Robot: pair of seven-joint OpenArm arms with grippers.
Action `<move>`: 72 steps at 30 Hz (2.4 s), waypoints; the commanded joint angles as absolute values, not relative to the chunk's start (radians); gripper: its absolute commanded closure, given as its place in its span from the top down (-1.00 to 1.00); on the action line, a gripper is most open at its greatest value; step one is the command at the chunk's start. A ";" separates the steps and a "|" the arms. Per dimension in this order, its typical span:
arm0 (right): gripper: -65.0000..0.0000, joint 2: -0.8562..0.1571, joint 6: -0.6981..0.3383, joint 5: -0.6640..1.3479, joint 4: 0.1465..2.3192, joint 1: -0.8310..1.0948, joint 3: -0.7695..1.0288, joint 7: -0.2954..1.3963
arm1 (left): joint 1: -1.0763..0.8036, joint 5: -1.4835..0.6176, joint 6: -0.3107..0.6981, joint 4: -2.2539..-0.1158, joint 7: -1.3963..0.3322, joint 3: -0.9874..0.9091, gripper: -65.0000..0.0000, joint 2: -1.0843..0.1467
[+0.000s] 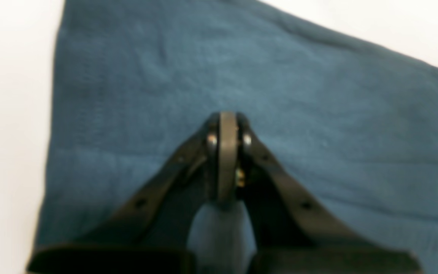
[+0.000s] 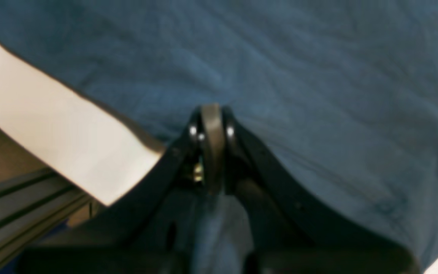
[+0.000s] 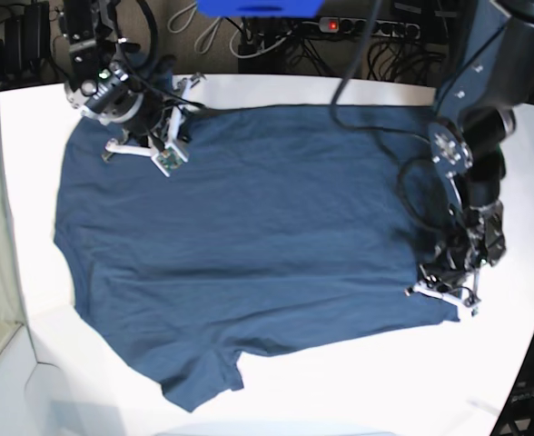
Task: Layout the t-shirt on the table in an organized manner, then fold the t-shirt properly
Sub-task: 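Grasp the hem corner with the left gripper and pull it outward, then release the hem and move the left gripper to the shirt side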
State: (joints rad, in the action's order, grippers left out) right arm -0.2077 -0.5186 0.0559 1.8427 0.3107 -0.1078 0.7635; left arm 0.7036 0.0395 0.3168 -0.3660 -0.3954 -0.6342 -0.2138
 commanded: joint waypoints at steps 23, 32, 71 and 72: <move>-0.99 -0.133 -0.518 0.065 2.020 0.228 -0.188 0.754 | 0.633 -0.044 0.331 -0.673 -0.538 -0.628 -0.98 -0.240; -0.99 -0.054 -0.516 0.058 1.870 0.193 -0.335 0.753 | 0.682 -0.013 0.331 -0.443 -0.351 -0.628 -0.98 -0.242; -0.99 -0.314 -0.519 0.064 1.862 0.334 -0.208 0.750 | 0.685 -0.019 0.328 -0.420 -0.295 -0.630 -0.56 -0.286; -0.99 -0.311 -0.519 0.064 1.893 0.338 -0.208 0.751 | 0.699 -0.021 0.329 -0.427 -0.297 -0.630 -0.56 -0.286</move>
State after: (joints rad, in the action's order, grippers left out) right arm -0.3054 -0.5224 0.0463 1.8675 0.3466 -0.2104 0.7818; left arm 0.6510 -0.0059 0.3187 -0.4030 -0.3199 -0.6312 -0.2714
